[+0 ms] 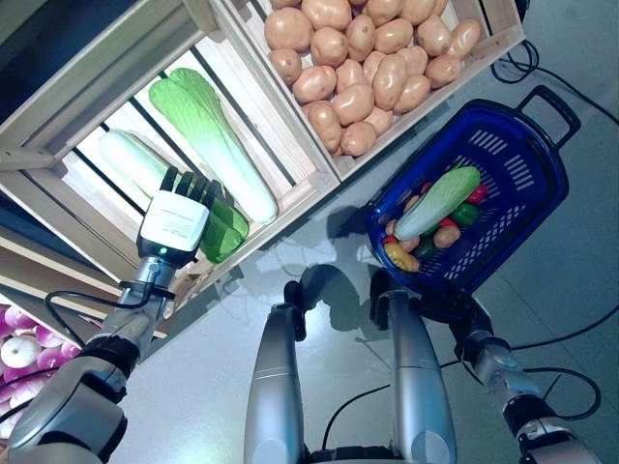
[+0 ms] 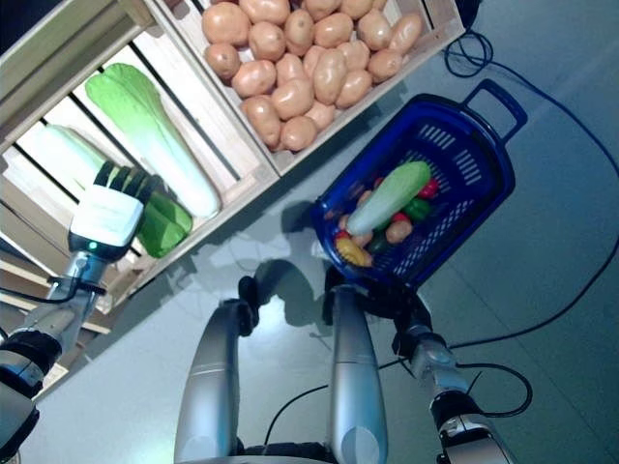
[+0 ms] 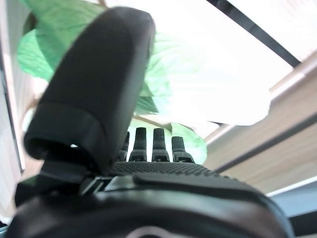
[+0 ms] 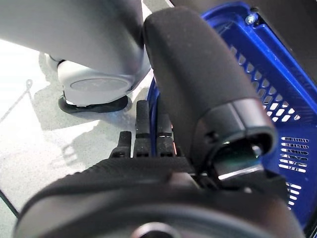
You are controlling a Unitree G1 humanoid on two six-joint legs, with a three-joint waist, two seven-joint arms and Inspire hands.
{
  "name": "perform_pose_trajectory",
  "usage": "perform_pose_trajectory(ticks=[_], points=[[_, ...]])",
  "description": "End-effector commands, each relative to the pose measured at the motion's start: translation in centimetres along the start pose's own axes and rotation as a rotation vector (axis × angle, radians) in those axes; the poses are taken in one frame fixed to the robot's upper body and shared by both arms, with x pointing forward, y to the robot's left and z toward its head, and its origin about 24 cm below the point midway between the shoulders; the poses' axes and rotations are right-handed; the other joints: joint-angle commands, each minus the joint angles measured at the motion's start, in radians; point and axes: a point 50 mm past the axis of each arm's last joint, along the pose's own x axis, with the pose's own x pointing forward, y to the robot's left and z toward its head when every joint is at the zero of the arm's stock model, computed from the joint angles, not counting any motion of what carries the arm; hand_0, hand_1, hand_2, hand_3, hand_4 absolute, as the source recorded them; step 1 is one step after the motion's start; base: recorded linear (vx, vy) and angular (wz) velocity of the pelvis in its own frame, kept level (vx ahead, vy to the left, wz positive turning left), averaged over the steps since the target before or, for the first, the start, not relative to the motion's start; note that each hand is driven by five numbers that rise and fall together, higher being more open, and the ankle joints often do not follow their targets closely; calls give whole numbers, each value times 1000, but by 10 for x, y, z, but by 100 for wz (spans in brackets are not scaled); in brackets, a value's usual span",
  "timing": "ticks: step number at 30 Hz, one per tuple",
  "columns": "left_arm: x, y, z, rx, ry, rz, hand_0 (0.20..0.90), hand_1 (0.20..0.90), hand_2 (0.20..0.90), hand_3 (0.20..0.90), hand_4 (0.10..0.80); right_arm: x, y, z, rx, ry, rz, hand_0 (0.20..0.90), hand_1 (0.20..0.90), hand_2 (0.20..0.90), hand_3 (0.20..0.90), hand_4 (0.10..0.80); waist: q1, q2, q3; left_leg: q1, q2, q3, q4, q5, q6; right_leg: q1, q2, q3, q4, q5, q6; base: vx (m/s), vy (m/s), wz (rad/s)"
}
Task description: Put vegetables into the basket
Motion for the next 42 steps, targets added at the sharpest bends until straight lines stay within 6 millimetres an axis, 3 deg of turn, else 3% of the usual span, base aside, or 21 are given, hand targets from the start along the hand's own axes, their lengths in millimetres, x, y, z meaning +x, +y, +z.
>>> perform_pose_trajectory(ticks=[1, 16, 17, 18, 20, 21, 36, 41, 42], points=[[19, 16, -28, -15, 145, 70, 900, 900, 900, 900, 800, -17, -26, -20, -50, 63, -90, 900, 900, 900, 900, 800, -10, 8, -19, -7, -39, 87, -29, 26, 73, 54, 13, -10, -43, 66, -22, 0, 0, 0], [38, 27, -29, -23, 120, 62, 900, 900, 900, 900, 800, -12, -25, -6, -52, 21, -88, 900, 900, 900, 900, 800, -17, 8, -3, -34, -43, 86, -36, 23, 67, 25, 18, -10, -49, 65, -28, 0, 0, 0], [40, 28, -30, -26, 125, 58, 801, 801, 801, 801, 734, -11, -24, -4, -51, 17, -86, 900, 900, 900, 900, 800, -18, 7, -2, -35, -44, 87, -39, 23, 67, 24, 18, -11, -51, 65, -27, 0, 0, 0], [41, 28, -29, -25, 117, 55, 585, 585, 585, 585, 590, -11, -24, -4, -53, 15, -85, 900, 900, 900, 900, 800, -19, 7, -2, -36, -44, 88, -41, 24, 66, 22, 18, -10, -51, 66, -27, 0, 0, 0], [42, 28, -29, -27, 122, 50, 434, 434, 434, 434, 489, -10, -23, -3, -51, 12, -84, 900, 900, 900, 900, 800, -19, 7, -2, -35, -44, 89, -43, 23, 67, 22, 18, -11, -54, 67, -26, 0, 0, 0], [41, 28, -29, -27, 120, 48, 300, 300, 300, 300, 400, -10, -22, -2, -51, 11, -82, 900, 900, 900, 900, 800, -19, 7, -2, -35, -44, 89, -46, 24, 66, 23, 18, -10, -56, 68, -25, 0, 0, 0], [38, 29, -36, -80, 218, 107, 300, 300, 300, 300, 400, -9, -19, -2, -49, 12, -69, 900, 900, 900, 900, 800, -15, -2, -2, 49, -45, 94, -95, 25, 57, 103, 21, -16, -114, 72, -18, 0, 0, 0], [43, 33, -35, -169, 244, 155, 300, 300, 300, 300, 400, -8, -15, -9, -15, 32, -47, 900, 900, 900, 900, 800, -10, -12, -16, 143, -52, 88, -182, 52, 44, 193, 19, -23, -195, 94, -5, 15, -38, 0], [44, 34, -33, -203, 255, 185, 300, 300, 300, 300, 400, -8, -12, -11, 4, 31, -32, 900, 900, 900, 900, 800, -8, -18, -29, 167, -59, 87, -240, 97, 45, 217, 17, -32, -254, 133, -7, -19, -48, 0]])
